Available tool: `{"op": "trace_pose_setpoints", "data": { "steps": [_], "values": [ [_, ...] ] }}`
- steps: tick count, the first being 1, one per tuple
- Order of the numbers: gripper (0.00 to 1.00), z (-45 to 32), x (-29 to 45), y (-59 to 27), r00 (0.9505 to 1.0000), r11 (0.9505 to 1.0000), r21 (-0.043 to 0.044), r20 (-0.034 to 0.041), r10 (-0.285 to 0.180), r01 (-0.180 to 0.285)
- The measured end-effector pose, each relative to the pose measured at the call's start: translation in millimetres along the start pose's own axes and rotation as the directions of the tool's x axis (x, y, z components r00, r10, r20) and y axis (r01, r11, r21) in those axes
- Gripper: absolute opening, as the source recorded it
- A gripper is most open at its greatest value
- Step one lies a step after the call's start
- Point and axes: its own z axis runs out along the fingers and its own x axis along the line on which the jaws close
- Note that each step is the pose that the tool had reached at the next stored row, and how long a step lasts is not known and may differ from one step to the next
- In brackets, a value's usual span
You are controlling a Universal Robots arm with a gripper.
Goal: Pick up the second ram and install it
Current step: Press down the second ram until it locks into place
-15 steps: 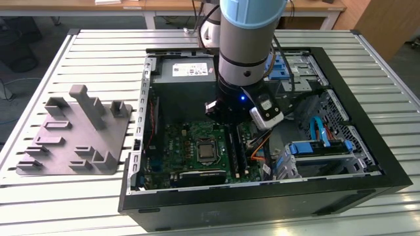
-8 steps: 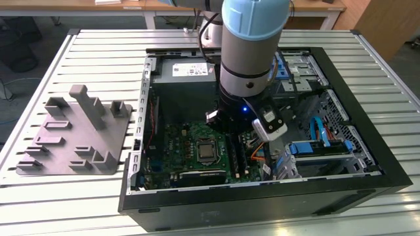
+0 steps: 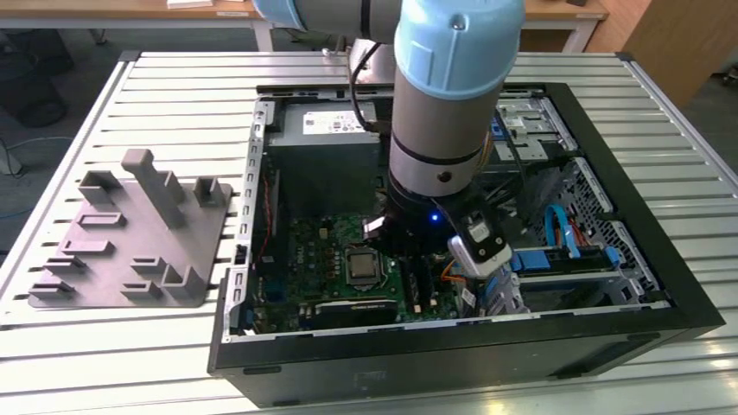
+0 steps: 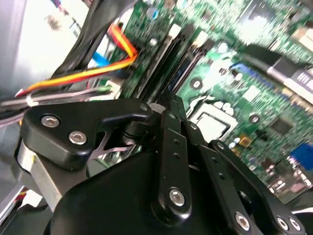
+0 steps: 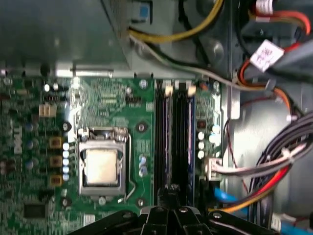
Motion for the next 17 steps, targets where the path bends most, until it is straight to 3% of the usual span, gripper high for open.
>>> {"op": "trace_pose_setpoints", "data": {
  "steps": [4,12,14,17],
  "values": [
    [0.1,2.8,0.2,-4.1,1.0,0.9999,0.0126,-0.0009,0.0,0.0],
    [0.1,6.6,0.2,-6.3,1.0,0.9999,0.0164,-0.0034,-0.001,0.002],
    [0.1,1.9,0.0,-6.0,1.0,0.9999,0.0125,-0.002,-0.001,0.001],
    [0.1,-7.1,-0.2,-6.4,1.0,0.9999,0.0147,-0.0029,-0.001,0.002]
  ]
}}
